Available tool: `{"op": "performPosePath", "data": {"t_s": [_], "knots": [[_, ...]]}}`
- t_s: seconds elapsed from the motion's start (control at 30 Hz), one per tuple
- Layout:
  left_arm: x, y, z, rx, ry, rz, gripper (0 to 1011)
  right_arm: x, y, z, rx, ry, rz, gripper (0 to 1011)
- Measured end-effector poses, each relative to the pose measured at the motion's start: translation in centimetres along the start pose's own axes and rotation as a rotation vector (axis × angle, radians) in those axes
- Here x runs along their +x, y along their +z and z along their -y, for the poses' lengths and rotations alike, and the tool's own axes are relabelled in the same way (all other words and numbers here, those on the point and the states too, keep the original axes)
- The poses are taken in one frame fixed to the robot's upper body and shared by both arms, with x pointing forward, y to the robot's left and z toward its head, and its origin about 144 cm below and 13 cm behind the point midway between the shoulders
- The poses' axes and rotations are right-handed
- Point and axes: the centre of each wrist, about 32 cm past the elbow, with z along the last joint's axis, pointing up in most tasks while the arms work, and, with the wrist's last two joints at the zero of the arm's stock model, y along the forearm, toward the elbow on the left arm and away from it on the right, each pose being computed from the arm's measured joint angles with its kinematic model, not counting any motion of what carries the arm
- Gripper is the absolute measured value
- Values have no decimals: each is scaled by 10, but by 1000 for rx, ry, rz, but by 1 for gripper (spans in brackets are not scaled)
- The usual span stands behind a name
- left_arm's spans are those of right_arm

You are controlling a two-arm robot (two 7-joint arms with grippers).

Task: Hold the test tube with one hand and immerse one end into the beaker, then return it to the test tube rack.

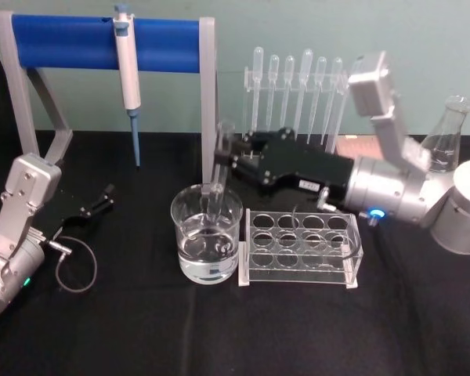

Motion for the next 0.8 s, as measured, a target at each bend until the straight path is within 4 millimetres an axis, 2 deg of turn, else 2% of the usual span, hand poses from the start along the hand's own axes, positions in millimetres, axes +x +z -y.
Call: {"op": "performPosePath", "data": {"t_s": [0.27,0.4,0.63,0.8], "knots": [[0,0,0,0,0,0,1000,4,27,17,78,-5,6,233],[0,0,0,0,0,0,1000,6,38,32,78,-7,23,233],[0,0,0,0,0,0,1000,5,45,60,62,-20,41,233],[0,0,0,0,0,0,1000,-1,43,86,55,-46,50,231]]}}
